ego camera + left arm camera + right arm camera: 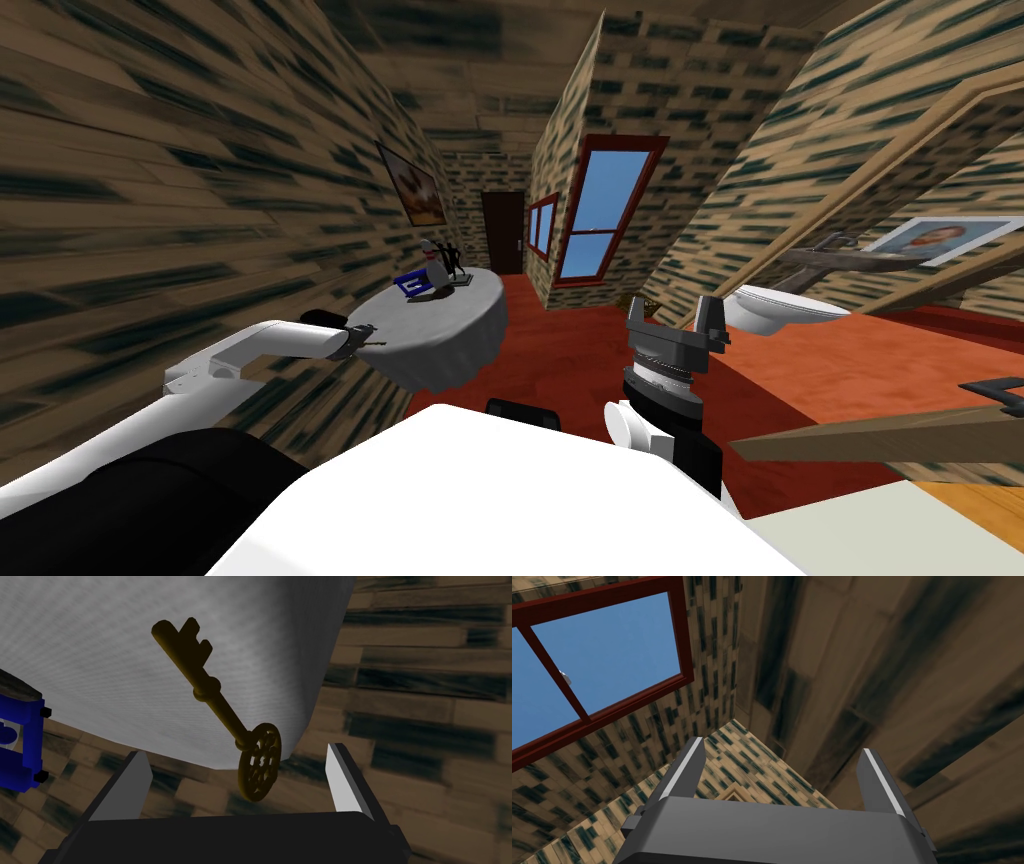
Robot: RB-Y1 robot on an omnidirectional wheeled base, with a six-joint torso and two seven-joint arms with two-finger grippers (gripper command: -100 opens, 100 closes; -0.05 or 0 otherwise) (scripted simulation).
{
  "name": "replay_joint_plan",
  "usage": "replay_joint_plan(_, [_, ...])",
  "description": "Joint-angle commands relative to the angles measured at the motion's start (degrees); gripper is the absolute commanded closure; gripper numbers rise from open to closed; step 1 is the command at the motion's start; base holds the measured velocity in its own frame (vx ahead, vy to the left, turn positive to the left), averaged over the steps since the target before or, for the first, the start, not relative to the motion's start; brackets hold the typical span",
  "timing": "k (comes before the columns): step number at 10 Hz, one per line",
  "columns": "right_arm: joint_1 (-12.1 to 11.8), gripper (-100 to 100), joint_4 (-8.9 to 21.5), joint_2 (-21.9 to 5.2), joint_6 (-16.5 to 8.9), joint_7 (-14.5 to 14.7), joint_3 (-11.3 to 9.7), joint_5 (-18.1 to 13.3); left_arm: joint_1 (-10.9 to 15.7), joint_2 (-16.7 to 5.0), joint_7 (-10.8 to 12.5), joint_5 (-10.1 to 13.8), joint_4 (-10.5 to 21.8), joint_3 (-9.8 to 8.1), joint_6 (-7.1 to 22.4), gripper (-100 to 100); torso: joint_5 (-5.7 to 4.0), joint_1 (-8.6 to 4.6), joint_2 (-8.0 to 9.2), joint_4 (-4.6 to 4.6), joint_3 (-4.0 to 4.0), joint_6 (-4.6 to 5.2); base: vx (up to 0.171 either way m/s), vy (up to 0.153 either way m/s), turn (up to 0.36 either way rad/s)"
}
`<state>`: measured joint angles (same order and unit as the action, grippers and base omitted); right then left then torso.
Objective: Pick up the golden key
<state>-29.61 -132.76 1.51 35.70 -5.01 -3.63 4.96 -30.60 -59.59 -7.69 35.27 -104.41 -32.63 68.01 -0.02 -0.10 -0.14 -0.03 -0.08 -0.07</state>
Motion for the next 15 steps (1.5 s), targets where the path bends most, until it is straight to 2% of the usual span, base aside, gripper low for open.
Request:
replay_joint_plan(1, [0.00,0,0.00,0.00,0.00,0.00,0.00,0.00,0.35,0.27,-2.86,0.80,2.61,-0.44,-2.16,-100,0.00,0.00,0.00,0.00,0.00,0.00,0.053,-0.048,0.067])
replay_joint_plan(2, [0.00,0,0.00,0.00,0.00,0.00,0.00,0.00,0.19,0.22,-1.63,0.44,1.68,-0.21,-1.31,-100,0.00,-0.02,-0.02,0.00,-0.01,0.00,0.025,-0.024,0.018])
replay_joint_plan(3, [0.00,0,0.00,0.00,0.00,0.00,0.00,0.00,0.21,0.25,-2.03,0.50,1.90,-0.24,-1.64,100,0.00,0.04,0.05,0.01,0.03,0.02,0.000,0.000,0.000])
replay_joint_plan(7, [0.01,0,0.00,0.00,0.00,0.00,0.00,0.00,0.14,0.09,-2.18,0.38,1.87,-0.25,-1.54,100,0.20,0.22,0.14,0.07,0.10,0.05,0.000,0.000,0.003])
replay_joint_plan(8, [0.01,0,0.00,0.00,0.00,0.00,0.00,0.00,0.14,0.10,-2.17,0.38,1.87,-0.25,-1.53,0,0.20,0.23,0.14,0.07,0.10,0.05,0.000,0.000,0.000])
replay_joint_plan(9, [0.01,0,0.00,0.00,0.00,0.00,0.00,0.00,-0.10,-0.14,0.55,-0.16,-0.57,0.11,0.40,100,0.20,0.24,0.14,0.07,0.10,0.05,-0.039,0.031,-0.107])
replay_joint_plan(11, [0.02,0,0.00,-0.01,0.00,0.00,0.00,0.00,-0.55,-0.55,3.57,-1.11,-3.76,0.65,2.97,100,0.21,0.42,0.35,0.12,0.21,0.09,-0.078,0.079,-0.095])
replay_joint_plan(12, [0.02,0,0.00,-0.01,0.00,0.00,0.01,0.00,-0.55,-0.55,3.98,-1.11,-3.76,0.65,2.97,100,0.25,0.52,0.40,0.12,0.25,0.06,-0.051,0.058,-0.029])
replay_joint_plan(15, [0.02,0,0.00,-0.01,0.00,0.00,0.00,0.00,-1.23,-1.16,9.01,-2.54,-8.54,1.47,6.81,100,0.21,0.41,0.31,0.10,0.19,0.09,-0.046,0.052,-0.066])
